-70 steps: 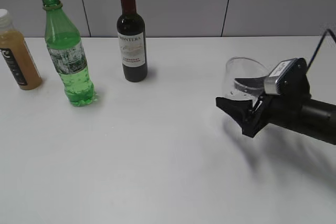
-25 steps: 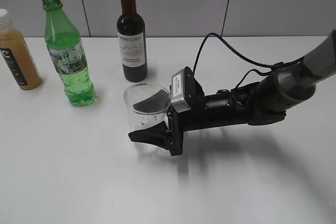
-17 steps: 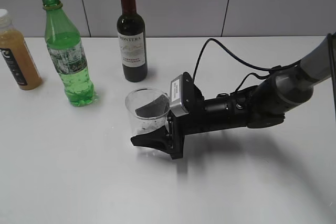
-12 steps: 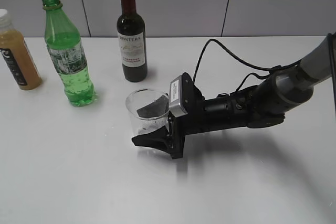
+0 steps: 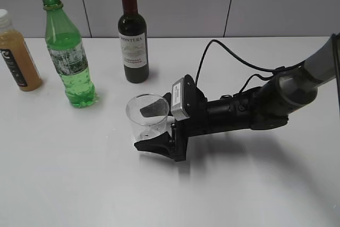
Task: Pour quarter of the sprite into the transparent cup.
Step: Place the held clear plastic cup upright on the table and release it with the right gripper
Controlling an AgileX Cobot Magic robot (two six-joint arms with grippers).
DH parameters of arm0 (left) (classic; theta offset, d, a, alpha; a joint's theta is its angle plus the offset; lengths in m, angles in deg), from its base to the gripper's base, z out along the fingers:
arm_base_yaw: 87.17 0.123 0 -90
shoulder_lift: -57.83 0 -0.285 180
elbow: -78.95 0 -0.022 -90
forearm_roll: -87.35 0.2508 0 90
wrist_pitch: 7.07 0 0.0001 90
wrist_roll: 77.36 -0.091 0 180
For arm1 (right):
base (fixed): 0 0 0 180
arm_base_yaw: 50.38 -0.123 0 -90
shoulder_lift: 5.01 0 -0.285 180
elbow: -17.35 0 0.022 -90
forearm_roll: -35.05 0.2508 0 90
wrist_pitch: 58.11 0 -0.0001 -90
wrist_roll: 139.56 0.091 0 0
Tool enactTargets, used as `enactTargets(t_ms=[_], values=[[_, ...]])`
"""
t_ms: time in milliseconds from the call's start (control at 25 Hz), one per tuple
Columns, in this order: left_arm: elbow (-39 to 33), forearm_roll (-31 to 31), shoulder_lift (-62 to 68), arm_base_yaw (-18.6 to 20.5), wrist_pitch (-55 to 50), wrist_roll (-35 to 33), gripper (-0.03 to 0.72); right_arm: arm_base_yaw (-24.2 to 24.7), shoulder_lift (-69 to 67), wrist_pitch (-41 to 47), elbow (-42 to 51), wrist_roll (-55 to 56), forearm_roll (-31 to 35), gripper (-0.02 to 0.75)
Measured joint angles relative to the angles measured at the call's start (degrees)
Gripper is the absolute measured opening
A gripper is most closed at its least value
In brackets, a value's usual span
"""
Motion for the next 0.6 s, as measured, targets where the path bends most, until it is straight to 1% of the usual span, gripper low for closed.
enactTargets(t_ms=[200,360,600], values=[[0.0,0.0,0.0,0.0,0.0,0.0,0.237,1.57,0.79,0.0,3.39,-0.34,-0.09,0.69],[0.0,0.0,0.0,0.0,0.0,0.0,0.237,4.72,4.03,0.0,7.96,-2.32,-0.1,0.69],[0.0,0.0,0.0,0.0,0.0,0.0,0.237,10.46,9.5,0.23,12.39,-2.78,0.72,0.69]])
